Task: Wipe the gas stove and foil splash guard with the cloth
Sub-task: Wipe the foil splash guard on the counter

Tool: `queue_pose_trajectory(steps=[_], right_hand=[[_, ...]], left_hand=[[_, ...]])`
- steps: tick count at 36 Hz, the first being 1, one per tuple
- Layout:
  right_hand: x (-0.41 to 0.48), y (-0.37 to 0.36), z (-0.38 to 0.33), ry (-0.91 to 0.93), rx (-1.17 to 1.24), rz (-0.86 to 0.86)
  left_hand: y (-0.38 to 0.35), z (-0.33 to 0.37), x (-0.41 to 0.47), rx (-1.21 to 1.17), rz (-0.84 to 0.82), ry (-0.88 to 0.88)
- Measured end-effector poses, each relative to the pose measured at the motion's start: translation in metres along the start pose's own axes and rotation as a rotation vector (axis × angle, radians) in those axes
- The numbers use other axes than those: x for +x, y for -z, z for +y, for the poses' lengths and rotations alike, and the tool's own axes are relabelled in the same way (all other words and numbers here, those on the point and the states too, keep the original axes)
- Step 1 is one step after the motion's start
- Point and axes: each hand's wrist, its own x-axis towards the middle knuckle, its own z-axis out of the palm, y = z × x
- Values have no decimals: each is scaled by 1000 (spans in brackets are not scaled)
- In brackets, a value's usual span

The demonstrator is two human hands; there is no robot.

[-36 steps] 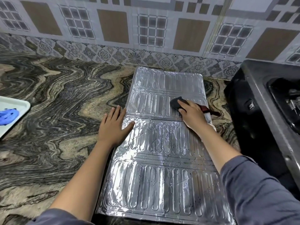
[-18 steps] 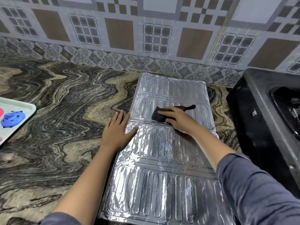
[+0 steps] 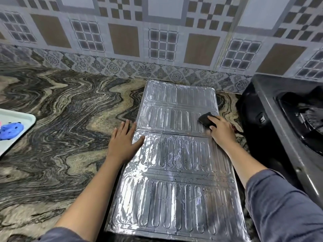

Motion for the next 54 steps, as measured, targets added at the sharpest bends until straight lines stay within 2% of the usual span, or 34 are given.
queue_pose_trajectory(steps=[13,24,36,39,45,54], right_hand=[[-5,6,-4,-71,17,62],[-8,23,-18,-82,189,75],[-43,80,-58,147,366,231],[-65,82,-63,193,300,329],[-87,89,-61,338,216,494],[-111,89,-70,318,249,448]], left_hand=[[15,5,2,34,-70,16],[23,18,-8,-152,-3,101],[33,33,-93,-194,62,110],[30,27,-124,-221,64,137],[10,14,-179,-120,-48,179],[-1,30,-210,-102,-71,198]])
